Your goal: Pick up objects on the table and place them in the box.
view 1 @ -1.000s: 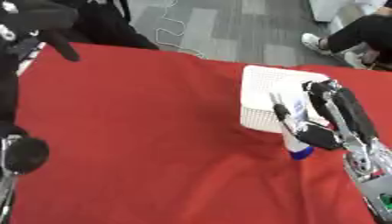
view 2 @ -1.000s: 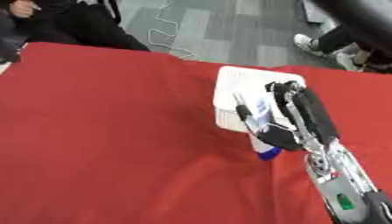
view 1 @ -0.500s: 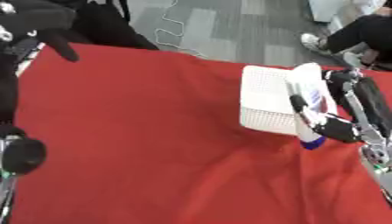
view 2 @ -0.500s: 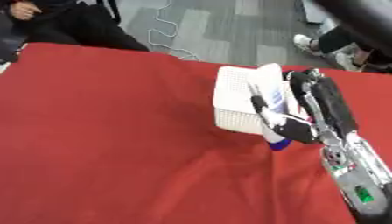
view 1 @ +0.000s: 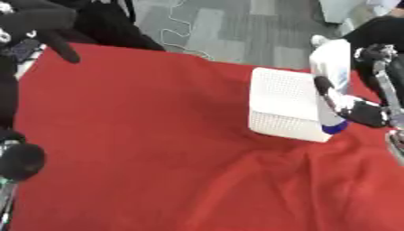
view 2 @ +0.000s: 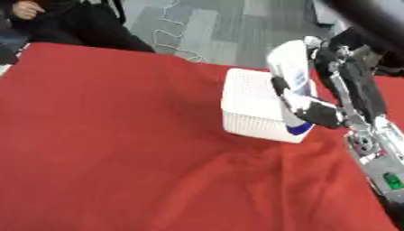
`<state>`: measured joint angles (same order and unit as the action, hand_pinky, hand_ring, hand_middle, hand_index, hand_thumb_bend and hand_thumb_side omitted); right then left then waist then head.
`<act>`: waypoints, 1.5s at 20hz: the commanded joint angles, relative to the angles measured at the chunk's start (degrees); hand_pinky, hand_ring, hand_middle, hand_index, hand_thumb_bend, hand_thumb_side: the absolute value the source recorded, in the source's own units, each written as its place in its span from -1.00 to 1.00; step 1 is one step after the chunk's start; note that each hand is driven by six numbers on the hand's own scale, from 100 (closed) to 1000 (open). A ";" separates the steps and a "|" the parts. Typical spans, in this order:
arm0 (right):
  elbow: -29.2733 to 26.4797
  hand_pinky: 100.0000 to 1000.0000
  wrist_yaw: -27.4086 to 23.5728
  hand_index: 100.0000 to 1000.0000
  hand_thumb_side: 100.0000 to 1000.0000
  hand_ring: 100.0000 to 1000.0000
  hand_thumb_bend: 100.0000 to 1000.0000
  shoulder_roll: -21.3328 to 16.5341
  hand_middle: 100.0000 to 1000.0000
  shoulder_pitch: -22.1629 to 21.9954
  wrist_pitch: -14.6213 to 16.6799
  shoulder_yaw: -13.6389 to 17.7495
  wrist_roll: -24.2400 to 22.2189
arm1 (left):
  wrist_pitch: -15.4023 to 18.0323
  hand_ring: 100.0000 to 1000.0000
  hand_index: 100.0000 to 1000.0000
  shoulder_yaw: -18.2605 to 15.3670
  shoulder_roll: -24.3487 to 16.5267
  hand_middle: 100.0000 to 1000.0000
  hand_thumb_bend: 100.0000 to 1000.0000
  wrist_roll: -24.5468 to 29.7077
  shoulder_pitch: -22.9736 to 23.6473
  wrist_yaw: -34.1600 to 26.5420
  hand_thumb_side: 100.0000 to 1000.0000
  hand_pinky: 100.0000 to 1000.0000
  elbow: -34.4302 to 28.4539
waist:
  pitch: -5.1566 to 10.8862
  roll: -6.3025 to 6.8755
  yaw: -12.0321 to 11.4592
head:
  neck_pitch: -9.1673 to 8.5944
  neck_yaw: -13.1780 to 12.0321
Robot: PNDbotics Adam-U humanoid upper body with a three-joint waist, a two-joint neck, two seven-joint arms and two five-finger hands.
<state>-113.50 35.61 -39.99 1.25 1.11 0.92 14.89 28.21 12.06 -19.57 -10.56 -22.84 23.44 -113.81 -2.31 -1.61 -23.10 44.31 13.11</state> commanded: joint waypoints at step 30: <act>26.23 -1.00 -25.08 -0.49 0.34 -1.00 -0.72 -5.72 -0.87 7.78 31.05 -2.30 12.42 | 2.84 -0.25 0.55 1.73 1.91 0.25 0.07 1.11 -6.94 -2.79 1.00 0.21 -0.78 | -4.08 -0.90 -3.92 | -0.20 1.91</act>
<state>-88.33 11.47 -43.49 8.32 30.64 -1.51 27.13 30.98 13.81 -17.49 -9.72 -28.81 21.01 -113.82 -6.92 -2.62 -26.99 44.35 14.57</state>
